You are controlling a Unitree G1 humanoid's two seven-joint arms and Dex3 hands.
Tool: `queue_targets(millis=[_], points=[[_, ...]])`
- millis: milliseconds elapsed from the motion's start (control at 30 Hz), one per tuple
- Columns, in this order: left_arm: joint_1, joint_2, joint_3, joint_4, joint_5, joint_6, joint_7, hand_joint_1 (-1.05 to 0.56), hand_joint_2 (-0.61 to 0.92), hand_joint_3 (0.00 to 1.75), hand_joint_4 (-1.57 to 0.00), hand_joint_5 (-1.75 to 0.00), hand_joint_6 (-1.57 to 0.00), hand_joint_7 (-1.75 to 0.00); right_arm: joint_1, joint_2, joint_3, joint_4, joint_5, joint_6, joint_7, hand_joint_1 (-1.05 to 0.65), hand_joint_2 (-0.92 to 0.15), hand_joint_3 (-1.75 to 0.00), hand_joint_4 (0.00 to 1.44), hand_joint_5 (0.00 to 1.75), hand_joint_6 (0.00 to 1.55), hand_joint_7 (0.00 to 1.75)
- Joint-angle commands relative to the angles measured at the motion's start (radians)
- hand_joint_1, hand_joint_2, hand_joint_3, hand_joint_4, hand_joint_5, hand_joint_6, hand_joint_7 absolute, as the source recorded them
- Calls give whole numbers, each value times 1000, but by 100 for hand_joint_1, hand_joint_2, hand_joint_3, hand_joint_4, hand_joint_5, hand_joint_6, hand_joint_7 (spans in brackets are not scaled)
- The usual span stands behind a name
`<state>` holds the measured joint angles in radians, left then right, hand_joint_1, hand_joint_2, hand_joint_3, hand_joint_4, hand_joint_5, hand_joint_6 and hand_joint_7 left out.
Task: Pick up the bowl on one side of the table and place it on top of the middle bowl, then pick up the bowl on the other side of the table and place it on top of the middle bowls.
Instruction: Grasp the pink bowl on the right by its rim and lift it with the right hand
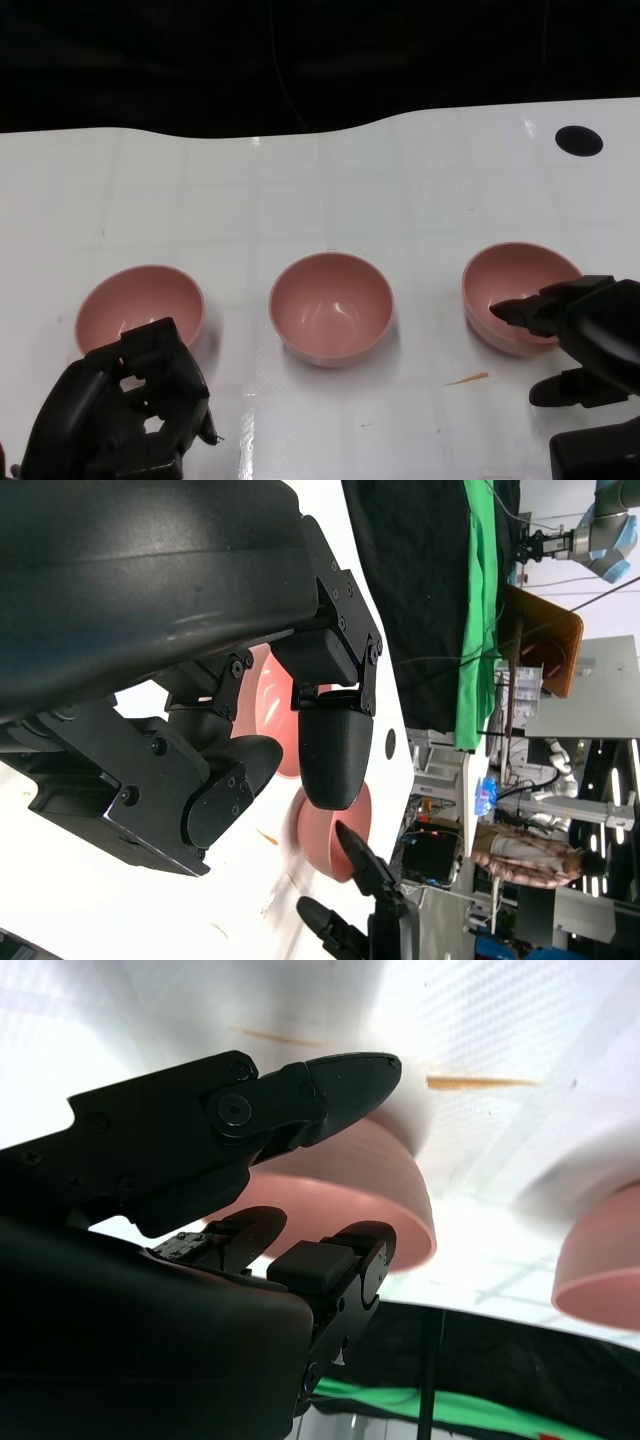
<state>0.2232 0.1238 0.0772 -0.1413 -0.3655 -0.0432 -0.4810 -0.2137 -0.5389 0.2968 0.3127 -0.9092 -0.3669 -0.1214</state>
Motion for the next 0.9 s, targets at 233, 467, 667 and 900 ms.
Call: queue_targets(millis=[233, 467, 667, 900], points=[[11, 8, 0, -21, 14, 0, 19, 0, 56, 118, -78, -167, -78, -147, -43, -8, 57, 99, 13, -17, -60, -92, -92, -7, 58, 0, 50, 0], [7, 7, -5, -14, 13, -10, 10, 0, 55, 120, -78, -165, -78, -145, -58, -6, 81, 150, 18, -44, -92, -88, -92, -4, 59, 1, 52, 1], [8, 6, -5, -16, 8, -1, 16, 0, 56, 118, -78, -165, -78, -145, -80, -3, 107, 197, 8, -55, -137, -82, -92, -2, 63, 2, 56, 2], [0, 9, -3, -1, 1, -11, 3, 0, 57, 117, -77, -166, -78, -145, -104, 3, 134, 256, -8, -75, -234, -58, -91, 0, 79, 6, 67, 4]])
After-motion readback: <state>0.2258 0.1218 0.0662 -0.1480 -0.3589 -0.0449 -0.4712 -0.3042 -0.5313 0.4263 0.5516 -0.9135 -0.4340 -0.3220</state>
